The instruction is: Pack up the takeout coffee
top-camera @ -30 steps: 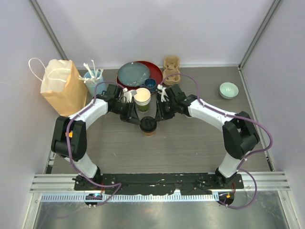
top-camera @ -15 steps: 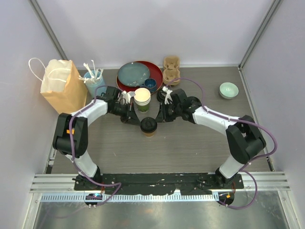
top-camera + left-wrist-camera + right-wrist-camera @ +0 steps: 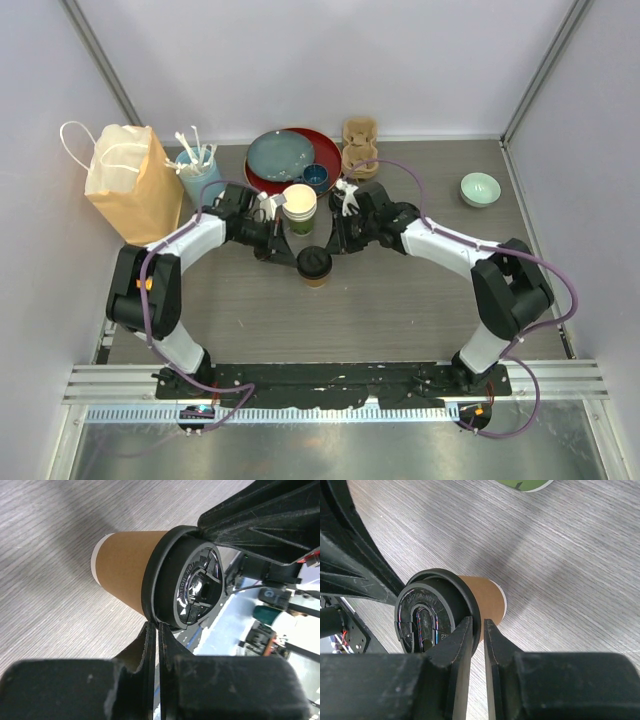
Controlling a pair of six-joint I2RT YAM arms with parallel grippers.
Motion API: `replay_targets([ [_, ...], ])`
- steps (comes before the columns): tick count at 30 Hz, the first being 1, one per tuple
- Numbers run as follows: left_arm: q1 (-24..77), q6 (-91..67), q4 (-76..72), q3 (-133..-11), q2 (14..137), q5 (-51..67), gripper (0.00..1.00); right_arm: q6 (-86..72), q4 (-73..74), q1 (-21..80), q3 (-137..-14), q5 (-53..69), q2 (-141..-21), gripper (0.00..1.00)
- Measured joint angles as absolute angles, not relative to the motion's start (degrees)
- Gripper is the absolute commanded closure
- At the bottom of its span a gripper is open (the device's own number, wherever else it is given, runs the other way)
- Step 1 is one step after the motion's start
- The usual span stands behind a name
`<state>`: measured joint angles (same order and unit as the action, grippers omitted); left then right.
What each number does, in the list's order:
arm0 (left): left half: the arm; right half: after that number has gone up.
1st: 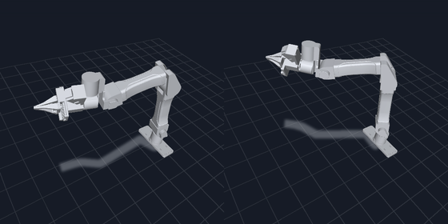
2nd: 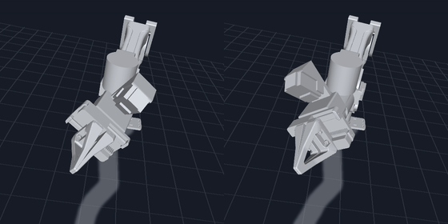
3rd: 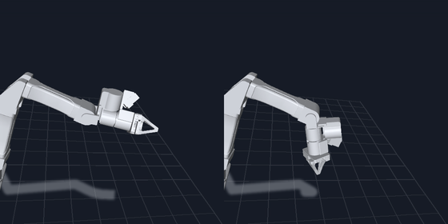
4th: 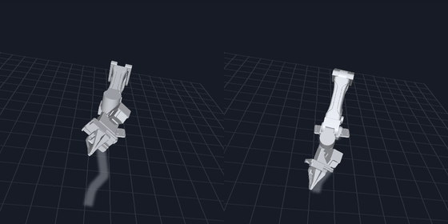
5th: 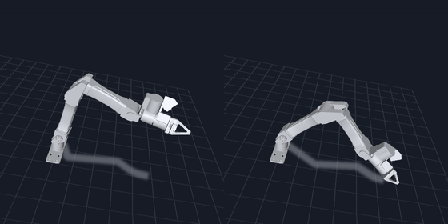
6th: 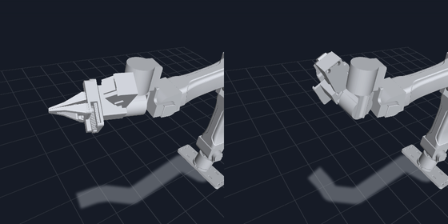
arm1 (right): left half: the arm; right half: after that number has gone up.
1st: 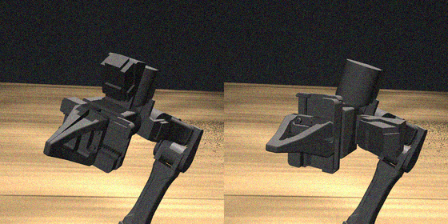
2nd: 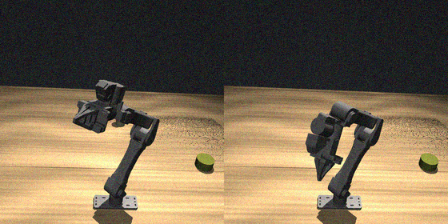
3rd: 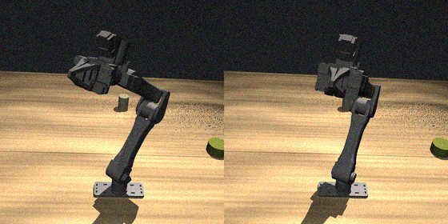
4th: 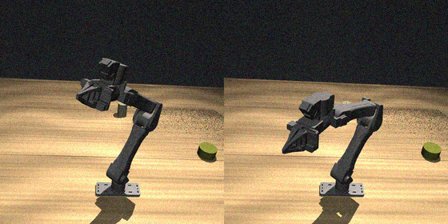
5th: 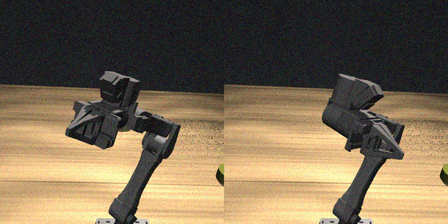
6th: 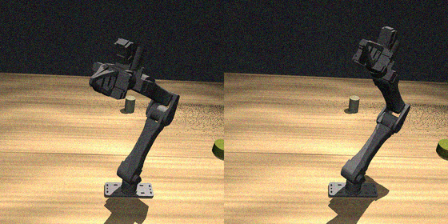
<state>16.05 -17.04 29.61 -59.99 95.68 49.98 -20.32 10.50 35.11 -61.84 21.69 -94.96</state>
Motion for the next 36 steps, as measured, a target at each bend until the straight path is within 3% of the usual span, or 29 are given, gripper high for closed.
replay_targets([
  [7,17.2,-14.2,30.0,-59.4,92.8,46.1,0.86,-15.7,16.9,35.9,-67.2,20.9,-97.2,0.76],
  [17,17.2,-11.3,32.4,-59.6,91.7,44.9,0.80,-10.7,24.7,36.4,-75.4,19.8,-100.7,0.64],
  [36,17.1,-9.8,35.5,-63.8,88.0,44.8,0.77,-7.6,29.3,34.8,-81.6,17.5,-103.7,0.63],
])
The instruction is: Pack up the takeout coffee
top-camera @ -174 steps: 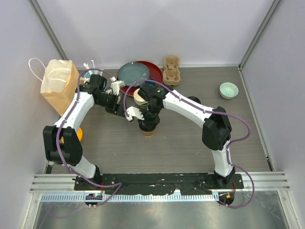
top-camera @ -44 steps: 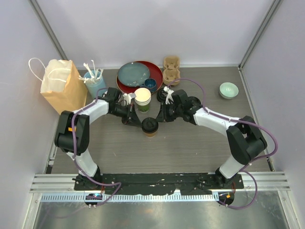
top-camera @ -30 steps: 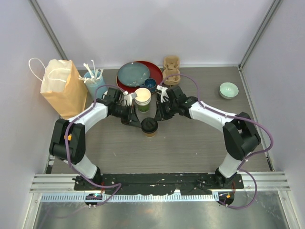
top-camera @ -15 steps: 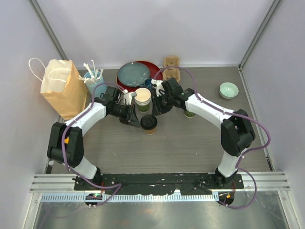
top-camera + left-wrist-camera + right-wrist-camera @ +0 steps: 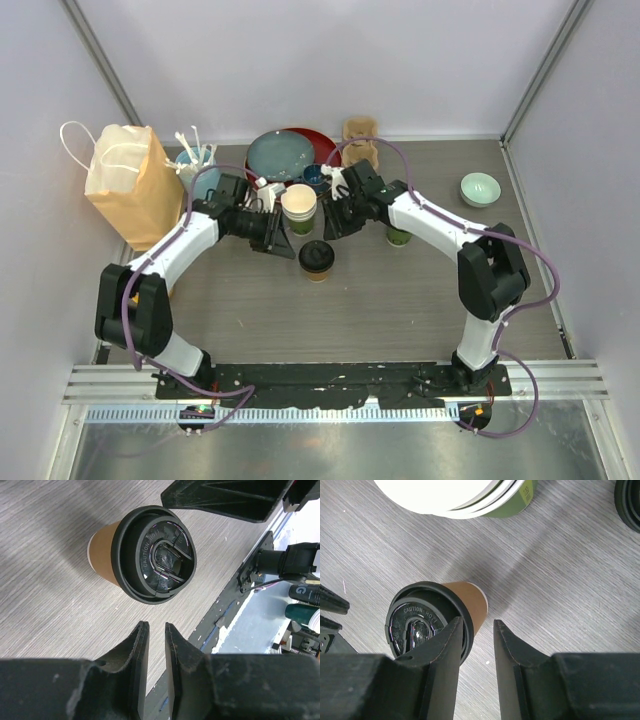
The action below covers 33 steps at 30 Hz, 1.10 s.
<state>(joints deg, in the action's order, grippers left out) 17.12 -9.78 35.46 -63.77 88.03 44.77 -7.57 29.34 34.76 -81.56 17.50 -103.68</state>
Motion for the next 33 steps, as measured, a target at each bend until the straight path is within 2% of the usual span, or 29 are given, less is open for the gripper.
replay_targets([
  [17,17.1,-9.0,35.4,-67.3,87.8,39.4,0.66,-6.5,32.4,34.5,-85.5,16.0,-103.3,0.62],
  [18,17.1,-9.0,35.4,-67.4,87.8,39.1,0.66,-6.8,32.5,34.5,-85.5,15.4,-102.5,0.60],
  [21,17.1,-8.7,35.5,-67.8,87.8,38.3,0.65,-9.1,32.0,34.6,-84.1,12.8,-98.4,0.60],
  [29,17.1,-8.6,35.2,-70.0,88.7,37.5,0.61,-18.3,28.3,38.2,-70.7,3.1,-80.2,0.59],
  [33,17.1,-8.6,34.4,-70.5,89.4,37.5,0.58,-23.7,27.4,42.7,-66.9,-1.0,-77.1,0.59],
])
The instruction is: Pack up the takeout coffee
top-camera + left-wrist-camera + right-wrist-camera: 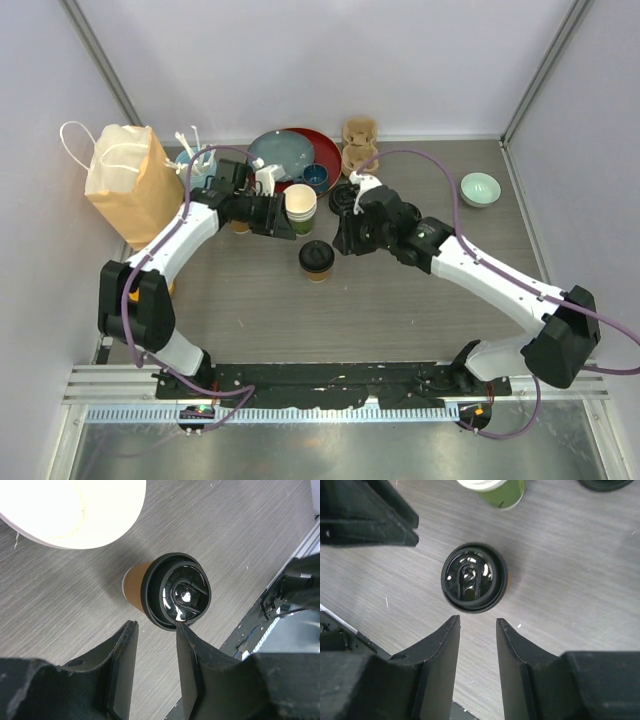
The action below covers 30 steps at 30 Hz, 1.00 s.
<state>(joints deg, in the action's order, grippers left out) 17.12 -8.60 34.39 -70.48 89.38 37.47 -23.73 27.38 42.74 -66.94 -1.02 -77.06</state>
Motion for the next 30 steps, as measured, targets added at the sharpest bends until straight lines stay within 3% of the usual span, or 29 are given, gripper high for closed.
replay_targets([
  [9,17.2,-9.3,31.9,-71.0,92.1,37.4,0.54,-33.1,22.7,49.1,-59.2,-3.4,-77.3,0.56],
  [30,21.3,-11.6,28.5,-65.5,95.0,37.3,0.55,-35.6,10.8,42.0,-56.8,0.8,-86.3,0.64],
])
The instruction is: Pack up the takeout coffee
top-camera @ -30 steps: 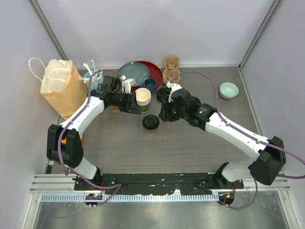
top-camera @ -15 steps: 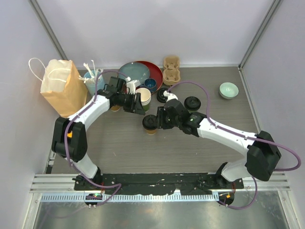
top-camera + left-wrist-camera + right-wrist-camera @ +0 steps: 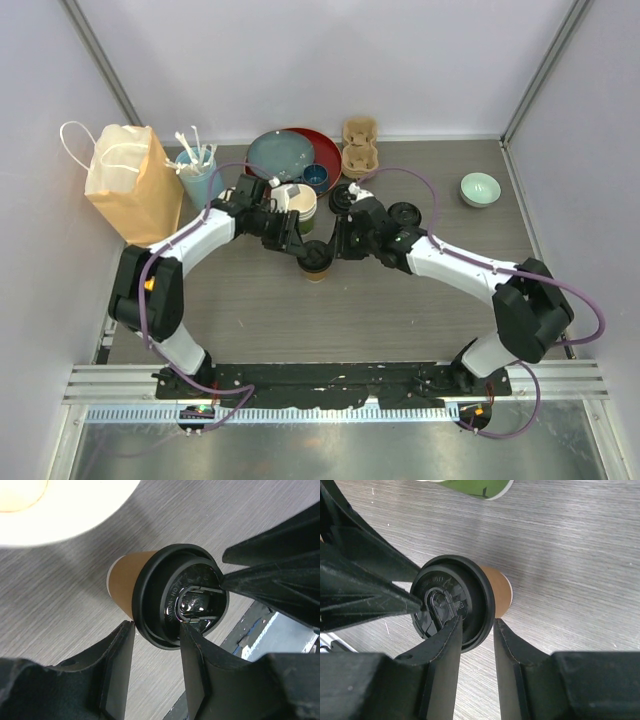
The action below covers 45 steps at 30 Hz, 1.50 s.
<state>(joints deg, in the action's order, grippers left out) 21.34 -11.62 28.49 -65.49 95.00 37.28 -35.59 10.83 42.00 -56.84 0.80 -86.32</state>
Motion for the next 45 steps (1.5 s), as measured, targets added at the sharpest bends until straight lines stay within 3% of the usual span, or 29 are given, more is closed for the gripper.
replay_targets([
  [14,21.3,-10.0,29.0,-61.9,91.7,38.8,0.55,-29.3,9.6,40.5,-61.7,5.7,-92.2,0.64],
  [29,21.3,-8.5,35.6,-61.8,87.8,38.6,0.44,-22.7,15.7,40.4,-69.7,6.5,-95.7,0.57],
  [33,21.2,-8.4,37.1,-63.5,87.7,38.6,0.48,-22.7,17.6,39.7,-71.5,3.7,-94.8,0.63],
  [36,20.5,-8.5,36.9,-65.1,87.7,38.5,0.53,-24.0,19.2,39.3,-70.6,2.4,-91.2,0.68],
  [45,19.8,-9.9,34.0,-66.8,90.6,38.4,0.54,-31.1,18.9,40.8,-59.5,4.4,-81.8,0.66],
])
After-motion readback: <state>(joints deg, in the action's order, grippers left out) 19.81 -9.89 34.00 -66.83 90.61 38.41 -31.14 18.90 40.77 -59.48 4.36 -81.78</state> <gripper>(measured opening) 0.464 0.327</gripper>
